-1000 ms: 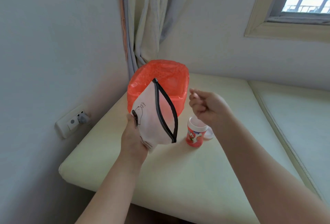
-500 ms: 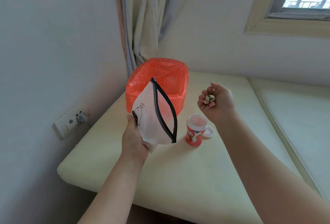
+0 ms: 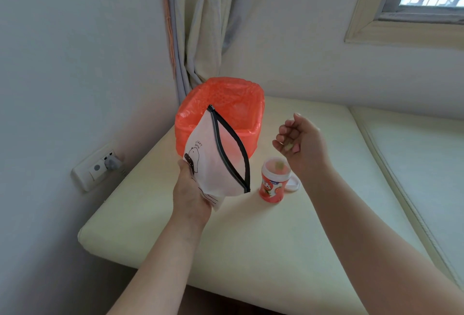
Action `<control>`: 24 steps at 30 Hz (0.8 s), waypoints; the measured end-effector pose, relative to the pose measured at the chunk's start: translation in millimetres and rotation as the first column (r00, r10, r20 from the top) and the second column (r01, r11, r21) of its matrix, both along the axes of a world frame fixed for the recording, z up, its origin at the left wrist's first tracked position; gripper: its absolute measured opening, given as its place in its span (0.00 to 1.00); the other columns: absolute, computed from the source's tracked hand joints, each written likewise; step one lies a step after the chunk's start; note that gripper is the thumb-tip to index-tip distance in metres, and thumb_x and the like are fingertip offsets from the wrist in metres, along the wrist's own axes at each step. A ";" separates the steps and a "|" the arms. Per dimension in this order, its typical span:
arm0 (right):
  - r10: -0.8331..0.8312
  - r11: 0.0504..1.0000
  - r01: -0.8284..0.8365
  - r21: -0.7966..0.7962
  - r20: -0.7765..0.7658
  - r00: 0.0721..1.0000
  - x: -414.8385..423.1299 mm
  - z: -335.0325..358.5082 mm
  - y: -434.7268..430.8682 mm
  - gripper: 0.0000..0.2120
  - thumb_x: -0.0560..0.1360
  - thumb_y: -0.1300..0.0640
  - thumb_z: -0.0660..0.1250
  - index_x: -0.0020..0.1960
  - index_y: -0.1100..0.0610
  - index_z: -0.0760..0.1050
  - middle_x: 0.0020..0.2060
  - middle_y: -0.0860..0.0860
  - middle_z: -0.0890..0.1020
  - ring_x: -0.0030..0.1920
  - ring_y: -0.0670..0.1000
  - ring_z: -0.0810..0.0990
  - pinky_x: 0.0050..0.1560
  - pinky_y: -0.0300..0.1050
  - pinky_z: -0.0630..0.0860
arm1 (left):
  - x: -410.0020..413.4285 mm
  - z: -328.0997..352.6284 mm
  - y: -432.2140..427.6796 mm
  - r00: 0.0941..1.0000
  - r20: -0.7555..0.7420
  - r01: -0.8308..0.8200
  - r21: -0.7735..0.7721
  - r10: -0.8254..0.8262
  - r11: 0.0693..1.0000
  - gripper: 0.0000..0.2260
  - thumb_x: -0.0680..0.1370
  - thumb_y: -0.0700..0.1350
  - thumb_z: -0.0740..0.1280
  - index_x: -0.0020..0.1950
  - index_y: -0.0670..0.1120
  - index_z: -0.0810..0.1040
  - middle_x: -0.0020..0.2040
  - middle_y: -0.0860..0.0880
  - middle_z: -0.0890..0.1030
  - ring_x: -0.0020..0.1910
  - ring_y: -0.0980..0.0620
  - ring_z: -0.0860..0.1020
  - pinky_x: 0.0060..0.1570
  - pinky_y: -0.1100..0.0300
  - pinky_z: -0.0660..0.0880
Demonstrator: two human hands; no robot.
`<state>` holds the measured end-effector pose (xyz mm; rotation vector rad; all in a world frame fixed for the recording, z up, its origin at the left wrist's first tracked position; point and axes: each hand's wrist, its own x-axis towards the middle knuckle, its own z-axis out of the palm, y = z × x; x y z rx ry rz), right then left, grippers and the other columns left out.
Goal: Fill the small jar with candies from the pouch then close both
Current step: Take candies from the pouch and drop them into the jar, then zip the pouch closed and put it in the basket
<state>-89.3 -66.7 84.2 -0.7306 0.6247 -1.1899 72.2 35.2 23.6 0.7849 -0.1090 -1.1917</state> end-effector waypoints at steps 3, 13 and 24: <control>-0.002 0.999 0.000 -0.045 -0.045 0.999 0.6 0.3 2.7 0.17 0.78 0.56 0.56 0.31 0.56 0.69 0.19 0.47 0.76 0.20 0.46 0.73 0.34 0.41 0.69 | -0.5 -0.6 0.4 0.997 0.083 -0.007 0.002 0.007 1.000 0.17 0.79 0.58 0.53 0.45 0.52 0.78 0.33 0.57 0.85 0.32 0.57 0.83 0.28 0.65 0.77; -0.093 0.982 0.058 -0.177 -0.199 0.976 3.0 5.8 13.7 0.15 0.77 0.60 0.57 0.32 0.57 0.71 0.23 0.49 0.76 0.23 0.47 0.72 0.32 0.41 0.70 | -9.8 9.5 4.4 0.941 0.337 -0.031 0.085 0.001 0.996 0.24 0.79 0.62 0.44 0.43 0.54 0.76 0.45 0.49 0.80 0.47 0.43 0.76 0.49 0.48 0.71; -0.515 0.752 -0.273 -0.600 -0.793 0.325 32.0 5.2 51.5 0.08 0.71 0.64 0.61 0.47 0.66 0.75 0.36 0.59 0.76 0.40 0.60 0.74 0.37 0.47 0.70 | -20.1 19.0 7.5 0.894 0.433 0.127 0.007 -0.117 0.992 0.29 0.76 0.67 0.41 0.52 0.52 0.76 0.39 0.44 0.80 0.31 0.43 0.77 0.35 0.56 0.75</control>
